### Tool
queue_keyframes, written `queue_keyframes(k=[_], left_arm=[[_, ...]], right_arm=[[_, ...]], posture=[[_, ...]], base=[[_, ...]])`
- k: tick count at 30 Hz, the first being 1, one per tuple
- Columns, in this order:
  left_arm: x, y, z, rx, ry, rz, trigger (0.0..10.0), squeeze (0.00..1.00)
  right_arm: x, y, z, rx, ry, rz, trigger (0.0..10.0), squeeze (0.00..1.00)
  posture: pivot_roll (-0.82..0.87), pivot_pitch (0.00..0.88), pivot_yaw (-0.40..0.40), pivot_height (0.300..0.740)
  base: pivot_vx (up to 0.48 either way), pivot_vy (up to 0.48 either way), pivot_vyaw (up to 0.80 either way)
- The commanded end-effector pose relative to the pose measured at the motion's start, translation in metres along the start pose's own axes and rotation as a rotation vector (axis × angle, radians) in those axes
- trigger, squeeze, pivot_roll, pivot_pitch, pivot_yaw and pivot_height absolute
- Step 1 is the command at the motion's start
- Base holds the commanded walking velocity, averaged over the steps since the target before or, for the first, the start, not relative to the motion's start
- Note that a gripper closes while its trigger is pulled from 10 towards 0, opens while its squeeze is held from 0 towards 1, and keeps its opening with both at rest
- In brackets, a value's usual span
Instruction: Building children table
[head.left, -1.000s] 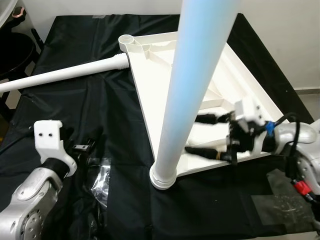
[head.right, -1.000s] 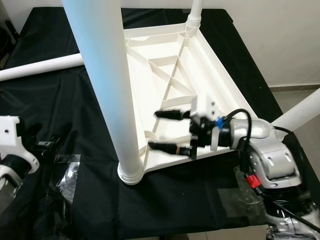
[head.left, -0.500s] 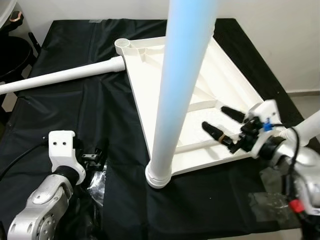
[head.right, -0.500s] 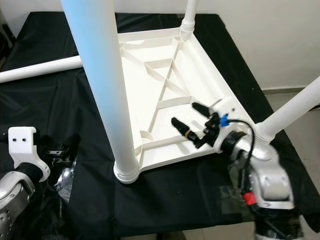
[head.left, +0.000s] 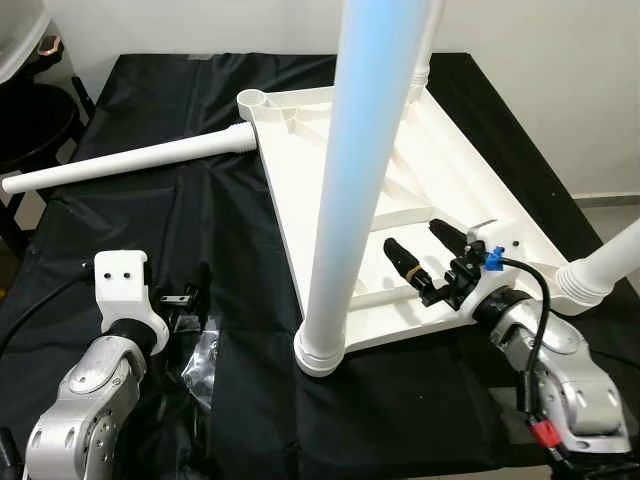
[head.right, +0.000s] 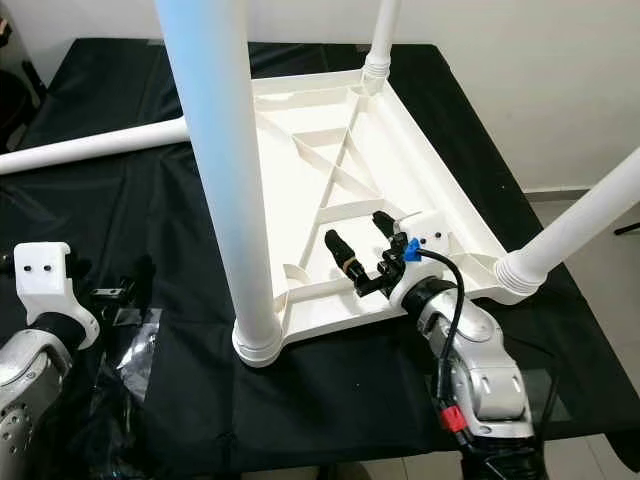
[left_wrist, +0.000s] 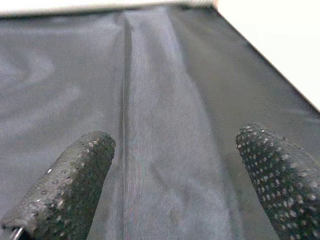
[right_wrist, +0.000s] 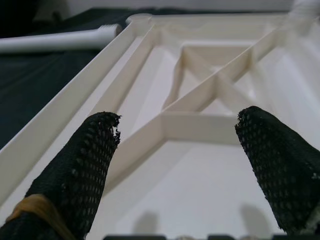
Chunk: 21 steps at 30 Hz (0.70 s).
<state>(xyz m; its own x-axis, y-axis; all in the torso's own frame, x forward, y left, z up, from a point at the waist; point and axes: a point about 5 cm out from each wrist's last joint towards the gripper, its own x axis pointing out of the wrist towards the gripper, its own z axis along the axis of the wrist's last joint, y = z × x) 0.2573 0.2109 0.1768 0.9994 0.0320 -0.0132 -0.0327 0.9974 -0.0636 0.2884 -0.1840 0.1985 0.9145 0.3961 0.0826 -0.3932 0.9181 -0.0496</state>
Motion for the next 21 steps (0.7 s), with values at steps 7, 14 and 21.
queue_keyframes(k=[7, 14, 21], left_arm=[[0.005, 0.0, -0.004, 0.014, 0.007, 0.001, 10.0, 0.0], [0.007, -0.003, -0.005, 0.012, 0.0, -0.009, 10.0, 0.0], [0.007, -0.005, -0.005, 0.013, -0.005, -0.018, 10.0, 0.0]], right_arm=[[-0.008, -0.001, -0.001, -0.04, -0.013, -0.068, 10.0, 0.0], [-0.009, 0.011, -0.009, -0.026, -0.006, -0.056, 10.0, 0.0], [-0.009, 0.012, -0.012, -0.039, -0.009, -0.074, 10.0, 0.0]], posture=[[-0.01, 0.163, -0.035, 0.74], [-0.01, 0.158, -0.034, 0.74], [-0.01, 0.15, -0.036, 0.74]], base=[[-0.193, 0.0, 0.0], [-0.27, 0.0, 0.0], [-0.267, 0.0, 0.0]])
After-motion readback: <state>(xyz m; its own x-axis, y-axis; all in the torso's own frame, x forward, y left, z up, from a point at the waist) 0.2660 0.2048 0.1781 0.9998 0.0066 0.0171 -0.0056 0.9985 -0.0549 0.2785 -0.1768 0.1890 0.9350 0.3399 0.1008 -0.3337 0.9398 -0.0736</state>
